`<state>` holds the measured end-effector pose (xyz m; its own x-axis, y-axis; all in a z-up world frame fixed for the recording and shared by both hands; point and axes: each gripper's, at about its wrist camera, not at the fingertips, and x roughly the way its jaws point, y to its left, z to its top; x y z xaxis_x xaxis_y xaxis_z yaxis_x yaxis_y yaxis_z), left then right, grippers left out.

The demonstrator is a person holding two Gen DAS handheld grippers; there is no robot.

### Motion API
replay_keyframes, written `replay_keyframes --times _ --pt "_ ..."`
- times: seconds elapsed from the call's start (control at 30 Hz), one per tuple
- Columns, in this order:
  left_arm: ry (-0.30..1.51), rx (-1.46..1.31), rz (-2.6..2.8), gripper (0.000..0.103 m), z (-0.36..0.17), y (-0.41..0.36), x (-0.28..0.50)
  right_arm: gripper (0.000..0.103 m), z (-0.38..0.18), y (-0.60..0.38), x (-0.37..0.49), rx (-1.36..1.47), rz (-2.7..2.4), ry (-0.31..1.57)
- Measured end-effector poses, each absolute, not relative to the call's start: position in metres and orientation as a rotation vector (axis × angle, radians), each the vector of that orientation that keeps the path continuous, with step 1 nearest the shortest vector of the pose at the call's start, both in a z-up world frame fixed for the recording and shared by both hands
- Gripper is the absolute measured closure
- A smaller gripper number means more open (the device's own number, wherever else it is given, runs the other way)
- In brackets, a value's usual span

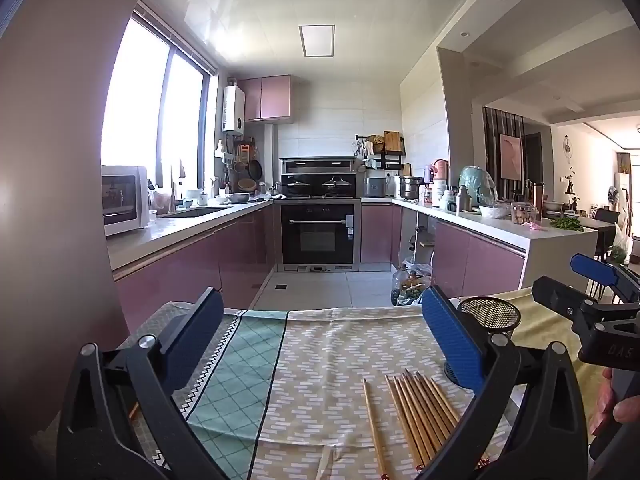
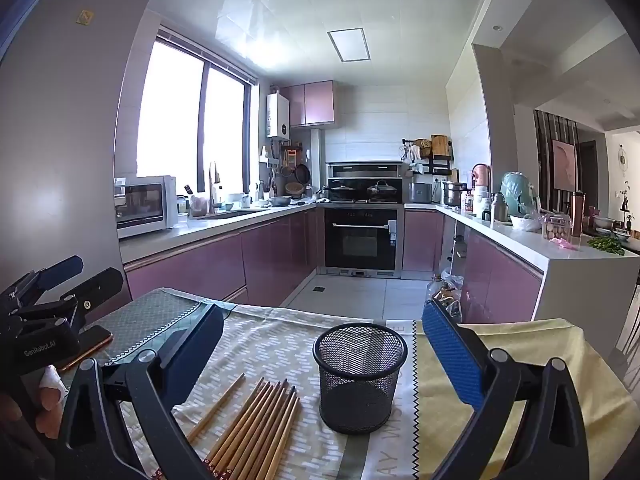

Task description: Organize utensils

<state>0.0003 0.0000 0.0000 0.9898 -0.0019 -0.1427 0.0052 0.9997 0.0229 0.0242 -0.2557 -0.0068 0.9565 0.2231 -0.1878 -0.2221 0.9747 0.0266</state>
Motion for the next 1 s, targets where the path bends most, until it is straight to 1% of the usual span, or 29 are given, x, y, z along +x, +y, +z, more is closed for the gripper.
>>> replay_keyframes --times 1.0 --pt "0.151 0.020 -0.012 0.005 -0.0028 -0.0057 0.0012 0.007 -0.0080 -0.2571 0.0254 0.008 0.226 0.183"
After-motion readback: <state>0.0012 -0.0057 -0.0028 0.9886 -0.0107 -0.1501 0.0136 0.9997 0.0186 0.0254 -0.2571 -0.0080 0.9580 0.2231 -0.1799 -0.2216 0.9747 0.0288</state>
